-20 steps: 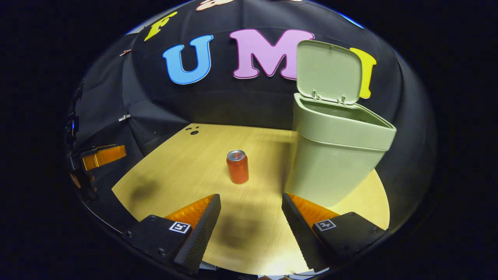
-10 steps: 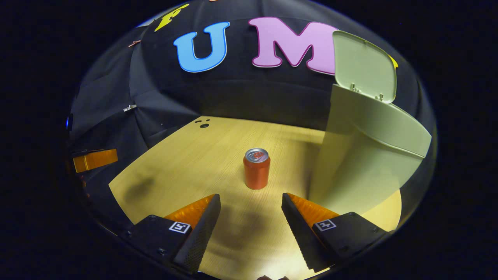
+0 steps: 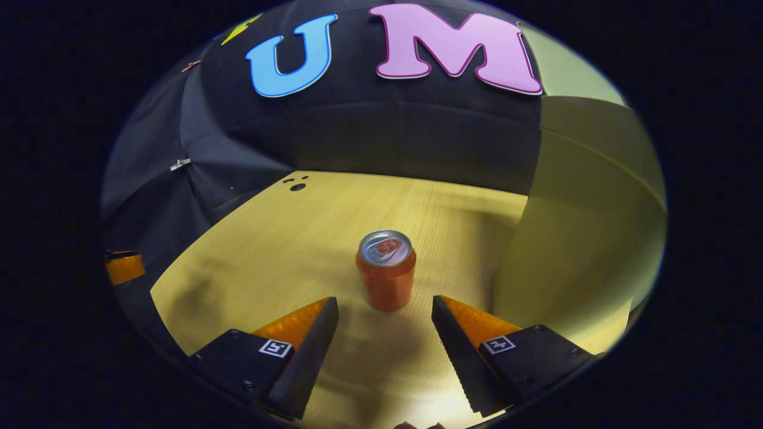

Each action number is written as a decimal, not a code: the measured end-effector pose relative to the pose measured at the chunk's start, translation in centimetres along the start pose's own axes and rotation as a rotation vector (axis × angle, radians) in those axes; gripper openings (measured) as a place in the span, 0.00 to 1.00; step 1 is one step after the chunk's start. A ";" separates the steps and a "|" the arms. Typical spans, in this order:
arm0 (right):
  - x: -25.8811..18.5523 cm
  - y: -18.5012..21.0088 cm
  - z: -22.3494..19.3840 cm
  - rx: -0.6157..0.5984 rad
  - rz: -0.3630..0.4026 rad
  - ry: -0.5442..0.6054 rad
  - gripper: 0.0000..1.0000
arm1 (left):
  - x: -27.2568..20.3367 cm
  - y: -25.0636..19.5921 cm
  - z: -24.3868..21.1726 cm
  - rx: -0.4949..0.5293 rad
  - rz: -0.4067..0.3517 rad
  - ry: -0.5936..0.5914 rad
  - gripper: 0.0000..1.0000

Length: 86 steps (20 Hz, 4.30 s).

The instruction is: Press the lid of the desktop garbage bin to open it, pick up the crumpled paper on the desktop and throw it into the bin, then pick up the pop can on the desktop and drop it into the bin, and finally close the garbage bin lid.

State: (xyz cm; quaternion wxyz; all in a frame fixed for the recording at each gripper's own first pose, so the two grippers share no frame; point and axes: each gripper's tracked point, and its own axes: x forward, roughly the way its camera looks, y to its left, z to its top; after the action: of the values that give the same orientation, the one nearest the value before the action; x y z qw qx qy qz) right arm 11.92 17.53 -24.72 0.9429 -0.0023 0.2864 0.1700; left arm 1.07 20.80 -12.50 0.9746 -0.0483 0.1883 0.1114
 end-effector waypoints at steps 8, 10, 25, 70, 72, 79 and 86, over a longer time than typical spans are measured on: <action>4.8 -0.4 -0.3 -0.010 0.015 0.031 0.99 | 1.7 -1.7 0.9 -0.032 0.007 0.005 0.96; 5.5 -0.1 -0.3 -0.017 0.025 0.036 0.99 | 1.9 -2.0 0.7 -0.029 0.013 0.014 0.96; 6.5 1.2 1.2 -0.076 0.052 0.017 0.84 | 0.3 -1.1 -1.6 -0.062 0.049 0.045 0.96; -19.8 -17.8 22.3 0.063 -0.239 -0.365 0.83 | -3.2 -6.3 -0.4 -0.019 -0.045 -0.069 0.96; -18.8 -19.2 21.2 0.064 -0.234 -0.339 0.83 | -2.7 -7.9 -0.7 -0.032 -0.042 -0.054 0.96; -14.2 -20.6 19.0 0.072 -0.142 -0.292 0.83 | -2.8 -13.0 -1.9 -0.045 0.008 -0.024 0.96; -14.3 -21.3 18.9 0.053 -0.165 -0.315 0.86 | -3.9 -16.1 -1.5 -0.028 -0.050 -0.039 0.96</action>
State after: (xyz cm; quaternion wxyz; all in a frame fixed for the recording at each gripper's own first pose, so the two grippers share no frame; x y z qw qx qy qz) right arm 17.88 -5.21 -3.17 0.9866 0.0257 0.1382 0.0826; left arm 0.79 4.18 -11.55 0.9798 -0.0644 0.1665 0.0904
